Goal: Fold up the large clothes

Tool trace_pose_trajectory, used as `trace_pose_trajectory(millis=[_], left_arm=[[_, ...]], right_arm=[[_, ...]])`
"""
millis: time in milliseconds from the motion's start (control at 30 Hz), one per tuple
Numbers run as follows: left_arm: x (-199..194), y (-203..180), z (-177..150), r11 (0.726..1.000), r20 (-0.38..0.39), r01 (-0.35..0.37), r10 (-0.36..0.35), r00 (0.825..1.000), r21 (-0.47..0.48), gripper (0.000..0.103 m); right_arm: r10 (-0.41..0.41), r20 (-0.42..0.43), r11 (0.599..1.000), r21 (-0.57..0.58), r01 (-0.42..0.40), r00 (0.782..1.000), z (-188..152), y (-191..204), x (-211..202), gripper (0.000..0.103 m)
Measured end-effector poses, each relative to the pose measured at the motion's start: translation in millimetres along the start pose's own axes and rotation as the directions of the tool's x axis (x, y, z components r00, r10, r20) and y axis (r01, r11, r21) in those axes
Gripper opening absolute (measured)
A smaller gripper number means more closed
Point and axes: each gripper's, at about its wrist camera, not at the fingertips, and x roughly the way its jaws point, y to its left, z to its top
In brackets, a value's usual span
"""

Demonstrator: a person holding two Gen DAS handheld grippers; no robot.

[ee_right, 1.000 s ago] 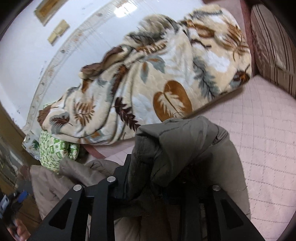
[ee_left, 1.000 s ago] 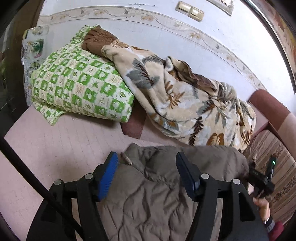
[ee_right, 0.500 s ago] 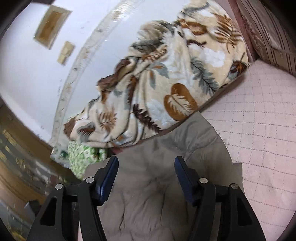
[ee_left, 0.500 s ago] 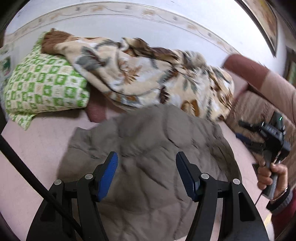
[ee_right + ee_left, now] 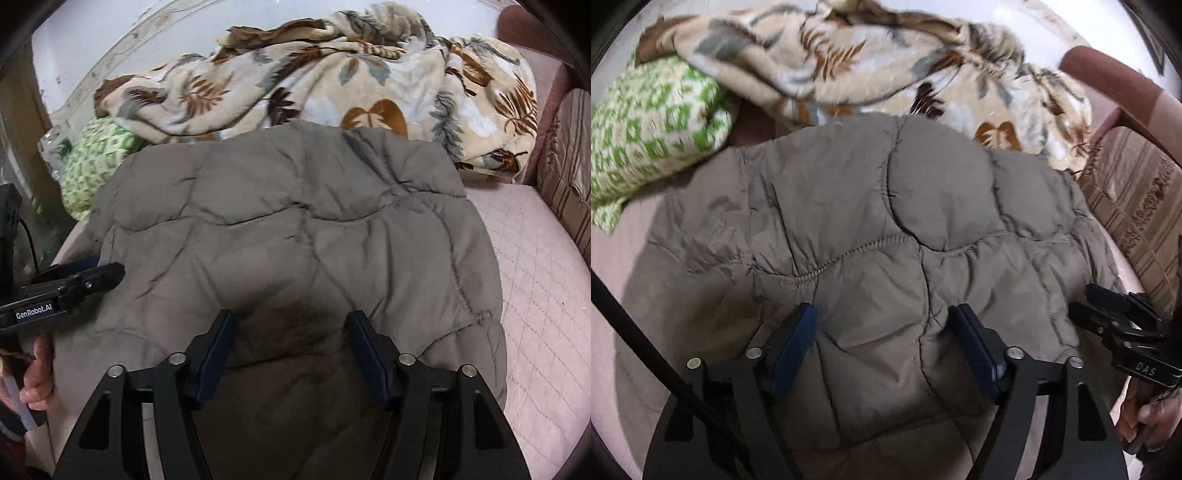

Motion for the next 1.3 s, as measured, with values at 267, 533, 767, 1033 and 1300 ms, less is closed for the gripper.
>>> trace_pose_trajectory(millis=[267, 533, 767, 1033, 1300], left_arm=[[40.5, 9.1, 21.3, 0.999, -0.047, -0.042, 0.041, 0.998, -0.02, 0.087], [-49.0, 9.6, -19.7, 0.998, 0.062, -0.01, 0.013, 0.998, -0.054, 0.086], [-122.1, 43.2, -89.0, 0.975, 0.157, -0.146, 0.173, 0.972, -0.168, 0.086], [-105.2, 93.3, -113.5, 0.932, 0.119, -0.198, 0.243, 0.963, -0.302, 0.086], [-59.5, 107.2, -108.5, 0.927, -0.007, -0.251, 0.259, 0.966, -0.28, 0.09]], right_arm=[[0.022, -0.107, 0.996, 0.091, -0.013, 0.994, 8.7, -26.1, 32.8, 0.07], [0.086, 0.0, 0.976, 0.199, -0.084, 0.996, -11.7, -23.2, -42.2, 0.072], [0.051, 0.096, 0.978, 0.197, -0.069, 0.994, -56.9, 5.0, -101.8, 0.072], [0.023, 0.068, 0.976, 0.215, -0.037, 0.997, -64.5, 1.4, -78.9, 0.072], [-0.017, -0.048, 0.98, 0.195, 0.026, 0.999, -66.4, -9.3, -35.1, 0.073]])
